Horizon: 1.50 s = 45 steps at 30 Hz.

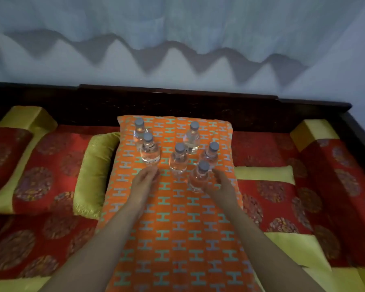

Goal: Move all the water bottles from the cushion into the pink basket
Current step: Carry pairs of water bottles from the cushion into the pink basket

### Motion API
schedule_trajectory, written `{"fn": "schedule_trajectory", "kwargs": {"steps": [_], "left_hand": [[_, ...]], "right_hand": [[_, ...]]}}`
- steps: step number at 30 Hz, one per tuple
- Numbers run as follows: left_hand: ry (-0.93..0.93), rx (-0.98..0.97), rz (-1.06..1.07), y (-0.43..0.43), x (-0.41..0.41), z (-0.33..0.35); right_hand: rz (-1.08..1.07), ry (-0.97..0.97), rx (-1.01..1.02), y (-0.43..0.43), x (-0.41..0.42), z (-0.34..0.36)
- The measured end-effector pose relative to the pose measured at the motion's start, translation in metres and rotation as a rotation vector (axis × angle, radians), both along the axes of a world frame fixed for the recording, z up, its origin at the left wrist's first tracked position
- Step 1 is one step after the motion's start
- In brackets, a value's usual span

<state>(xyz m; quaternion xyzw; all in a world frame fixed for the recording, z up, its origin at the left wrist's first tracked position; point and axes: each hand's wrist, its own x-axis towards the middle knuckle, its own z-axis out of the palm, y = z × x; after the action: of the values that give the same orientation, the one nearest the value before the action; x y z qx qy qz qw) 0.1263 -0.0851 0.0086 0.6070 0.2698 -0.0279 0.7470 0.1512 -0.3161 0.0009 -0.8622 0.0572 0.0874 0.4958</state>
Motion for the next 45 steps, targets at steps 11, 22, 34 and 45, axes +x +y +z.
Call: {"fn": "schedule_trajectory", "kwargs": {"steps": [11,22,34,45], "left_hand": [[-0.061,0.212,-0.316,-0.01,0.079,-0.042],[-0.172,0.415,-0.459,-0.021,0.106,-0.049],[-0.158,0.509,-0.466,0.02,0.071,-0.041],[-0.233,0.556,-0.446,0.058,0.043,0.017]], "right_hand": [[-0.054,-0.02,0.01,0.02,0.016,-0.036],[-0.091,-0.071,0.056,0.018,0.02,-0.048],[-0.202,-0.066,0.094,0.032,0.014,-0.052],[-0.354,-0.157,0.06,-0.022,-0.036,0.015]]}}
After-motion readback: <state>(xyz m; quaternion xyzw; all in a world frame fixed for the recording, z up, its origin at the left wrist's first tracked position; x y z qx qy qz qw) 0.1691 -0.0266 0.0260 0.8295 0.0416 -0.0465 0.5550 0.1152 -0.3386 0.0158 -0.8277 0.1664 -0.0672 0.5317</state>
